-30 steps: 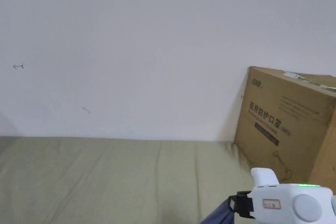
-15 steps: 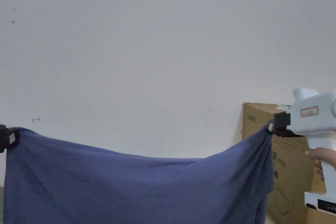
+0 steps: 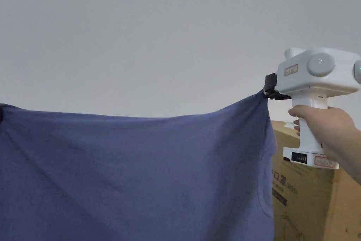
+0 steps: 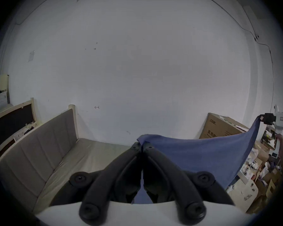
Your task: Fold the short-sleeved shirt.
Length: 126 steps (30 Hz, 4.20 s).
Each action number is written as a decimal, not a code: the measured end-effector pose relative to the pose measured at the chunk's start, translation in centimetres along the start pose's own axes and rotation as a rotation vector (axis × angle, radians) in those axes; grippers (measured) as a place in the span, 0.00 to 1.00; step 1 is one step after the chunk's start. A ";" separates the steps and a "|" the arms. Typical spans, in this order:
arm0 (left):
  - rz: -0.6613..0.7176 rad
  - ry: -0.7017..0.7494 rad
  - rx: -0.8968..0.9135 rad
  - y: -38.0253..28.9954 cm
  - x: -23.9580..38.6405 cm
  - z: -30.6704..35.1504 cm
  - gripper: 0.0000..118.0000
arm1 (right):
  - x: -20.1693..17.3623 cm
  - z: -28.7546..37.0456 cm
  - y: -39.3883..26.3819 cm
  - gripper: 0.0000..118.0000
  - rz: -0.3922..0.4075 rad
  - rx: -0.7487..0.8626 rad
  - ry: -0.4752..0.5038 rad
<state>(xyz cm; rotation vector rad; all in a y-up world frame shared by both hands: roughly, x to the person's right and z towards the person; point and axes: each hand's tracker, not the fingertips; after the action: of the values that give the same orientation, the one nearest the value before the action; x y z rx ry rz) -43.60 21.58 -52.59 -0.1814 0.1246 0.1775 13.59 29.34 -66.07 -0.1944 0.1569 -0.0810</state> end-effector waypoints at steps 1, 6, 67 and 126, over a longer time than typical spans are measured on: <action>0.016 -0.001 0.009 0.3 -2.3 -3.0 0.00 | -0.2 -0.7 0.1 0.00 -0.006 0.011 -0.010; 0.066 0.022 0.055 -0.4 -2.2 -4.9 0.00 | -0.3 -3.5 -0.3 0.00 -0.050 0.068 -0.048; 0.033 -0.051 -0.482 -35.8 -1.5 22.2 0.40 | -0.2 24.7 -45.1 0.15 0.084 -0.502 0.080; 0.062 0.024 -0.961 -42.5 -8.8 17.9 0.02 | 8.7 17.4 -54.8 0.28 0.039 -1.155 0.022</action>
<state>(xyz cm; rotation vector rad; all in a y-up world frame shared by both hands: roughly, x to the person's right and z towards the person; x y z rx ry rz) -42.33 -17.57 -26.79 -1.1382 0.0603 0.2874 21.47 -21.90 -39.60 -1.3424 0.2152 0.0566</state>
